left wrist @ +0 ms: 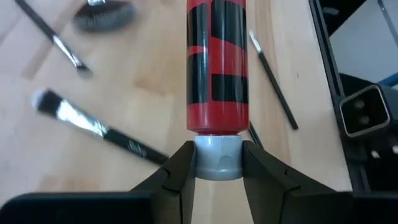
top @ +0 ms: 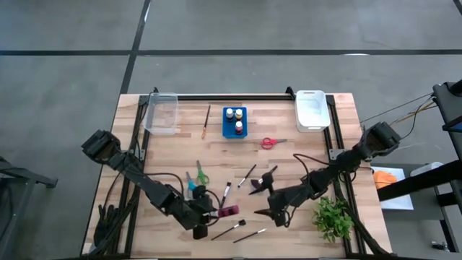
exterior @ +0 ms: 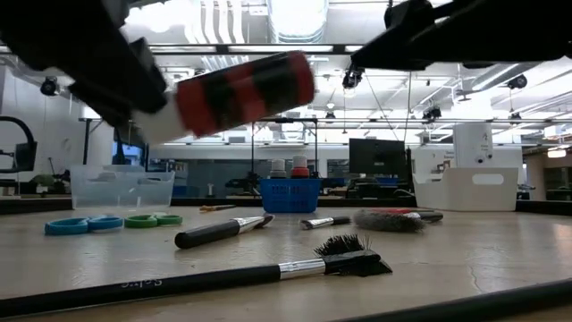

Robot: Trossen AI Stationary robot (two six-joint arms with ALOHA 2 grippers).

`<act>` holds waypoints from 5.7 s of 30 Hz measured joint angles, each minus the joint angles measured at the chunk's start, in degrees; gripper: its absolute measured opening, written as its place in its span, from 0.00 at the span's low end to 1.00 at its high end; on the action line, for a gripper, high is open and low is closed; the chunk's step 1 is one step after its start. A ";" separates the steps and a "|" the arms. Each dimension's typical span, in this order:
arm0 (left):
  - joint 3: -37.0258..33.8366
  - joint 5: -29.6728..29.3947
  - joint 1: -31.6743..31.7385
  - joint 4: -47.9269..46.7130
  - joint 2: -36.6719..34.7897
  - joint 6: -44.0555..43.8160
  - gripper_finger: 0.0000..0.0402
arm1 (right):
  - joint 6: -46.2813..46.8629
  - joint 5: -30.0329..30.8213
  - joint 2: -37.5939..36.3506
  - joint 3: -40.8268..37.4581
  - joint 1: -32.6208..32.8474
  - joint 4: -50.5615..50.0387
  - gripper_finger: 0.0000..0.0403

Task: Pick & Place Paint Supplies
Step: Put the red paint bottle into the blue bin

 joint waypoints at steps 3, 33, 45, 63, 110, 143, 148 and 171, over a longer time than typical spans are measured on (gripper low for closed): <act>0.00 -0.03 1.14 1.40 0.00 1.96 0.27 | -0.57 0.00 0.87 0.00 0.04 1.37 0.82; 0.67 3.11 4.12 7.16 -0.04 8.98 0.27 | -2.64 0.55 8.98 8.55 -0.42 2.24 0.67; 0.63 3.21 4.12 7.25 -0.04 9.52 0.29 | -3.33 0.55 8.98 8.50 -0.35 2.31 0.34; 0.58 3.08 4.05 -12.95 -0.04 8.75 0.72 | -3.29 0.56 7.43 8.44 0.14 0.11 0.33; 0.33 -4.82 3.48 39.83 0.02 79.59 0.74 | -40.92 40.72 3.18 6.47 21.13 17.94 0.33; 2.62 -4.71 3.70 46.57 0.02 97.72 0.39 | -43.44 34.44 1.57 6.56 16.89 27.08 0.33; 2.48 -3.00 4.10 45.99 0.02 96.99 0.37 | -42.10 34.21 1.57 6.54 16.89 26.09 0.33; 2.47 -0.37 5.41 44.49 0.02 93.56 0.30 | -41.63 33.40 1.57 6.54 16.89 24.84 0.33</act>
